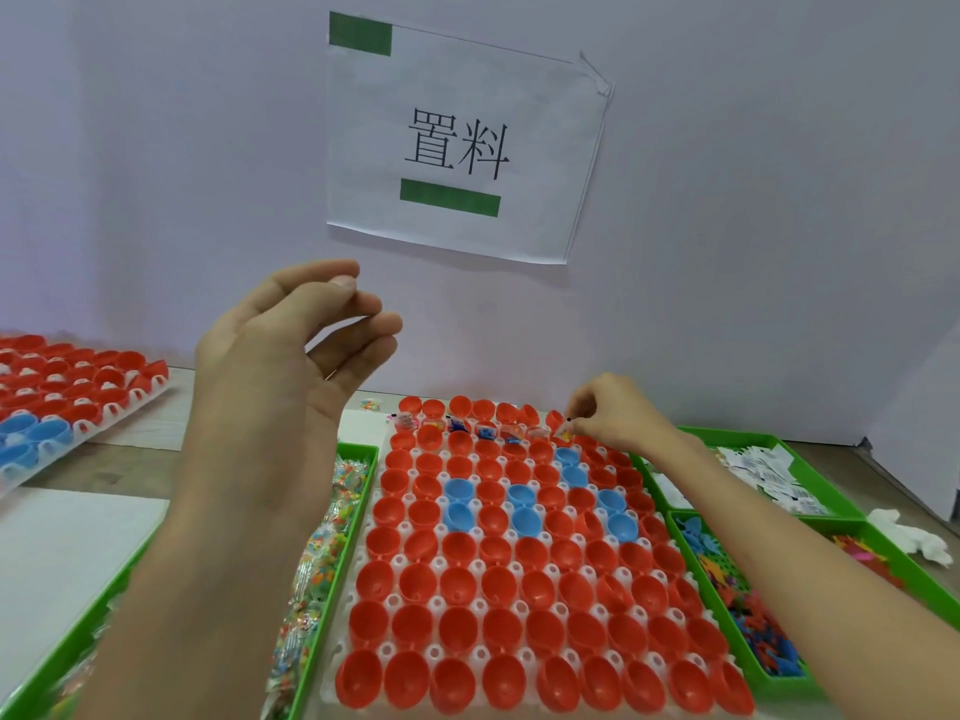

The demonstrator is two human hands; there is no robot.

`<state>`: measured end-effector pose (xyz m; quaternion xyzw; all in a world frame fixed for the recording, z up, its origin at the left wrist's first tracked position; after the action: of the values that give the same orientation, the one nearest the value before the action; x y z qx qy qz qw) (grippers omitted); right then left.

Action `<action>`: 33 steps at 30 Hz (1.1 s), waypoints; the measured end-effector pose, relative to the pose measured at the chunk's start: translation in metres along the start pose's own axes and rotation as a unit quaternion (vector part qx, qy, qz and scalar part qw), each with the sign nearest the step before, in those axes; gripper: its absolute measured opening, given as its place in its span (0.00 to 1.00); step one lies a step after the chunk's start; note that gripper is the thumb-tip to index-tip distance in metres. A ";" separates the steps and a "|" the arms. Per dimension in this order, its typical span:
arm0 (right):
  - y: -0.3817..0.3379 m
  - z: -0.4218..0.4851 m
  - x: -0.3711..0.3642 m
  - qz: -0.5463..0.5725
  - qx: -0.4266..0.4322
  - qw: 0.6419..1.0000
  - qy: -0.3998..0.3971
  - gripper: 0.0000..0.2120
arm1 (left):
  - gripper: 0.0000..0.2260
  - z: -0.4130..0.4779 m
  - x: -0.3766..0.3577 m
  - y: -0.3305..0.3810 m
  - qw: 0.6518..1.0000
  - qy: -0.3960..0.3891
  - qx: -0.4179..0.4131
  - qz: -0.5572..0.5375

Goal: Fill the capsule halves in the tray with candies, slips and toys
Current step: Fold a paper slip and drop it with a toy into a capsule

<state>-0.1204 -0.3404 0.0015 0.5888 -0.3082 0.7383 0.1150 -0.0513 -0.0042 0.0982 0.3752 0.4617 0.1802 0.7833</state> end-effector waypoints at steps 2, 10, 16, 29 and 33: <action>0.002 0.002 -0.003 -0.002 -0.007 1.000 -0.005 0.04 | 0.07 0.000 -0.001 -0.001 1.000 0.001 0.001 0.001; -0.005 0.008 -0.015 -0.007 -0.003 0.999 -0.035 0.03 | 0.07 0.000 -0.001 -0.004 1.000 0.005 0.004 0.010; 0.001 0.006 -0.016 0.015 -0.006 0.998 -0.065 0.04 | 0.07 0.003 0.007 -0.003 0.999 0.027 0.009 0.021; 0.030 -0.012 0.033 0.151 -0.031 0.984 0.086 0.04 | 0.07 0.013 0.021 -0.022 0.942 0.022 -0.051 0.331; 0.085 -0.030 0.053 0.129 -0.113 0.979 0.111 0.05 | 0.06 0.024 0.057 -0.061 0.755 -0.009 0.059 0.653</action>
<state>-0.2048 -0.3991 0.0207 0.4416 -0.4479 0.7684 0.1184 -0.0052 -0.0182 0.0257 0.6324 0.1069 0.6171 0.4559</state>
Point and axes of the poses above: each hand's wrist, its own z-axis towards the middle knuckle, its own x-axis out of the back of the hand, y = z × x, the point moved 4 cm from there along z, towards the middle knuckle
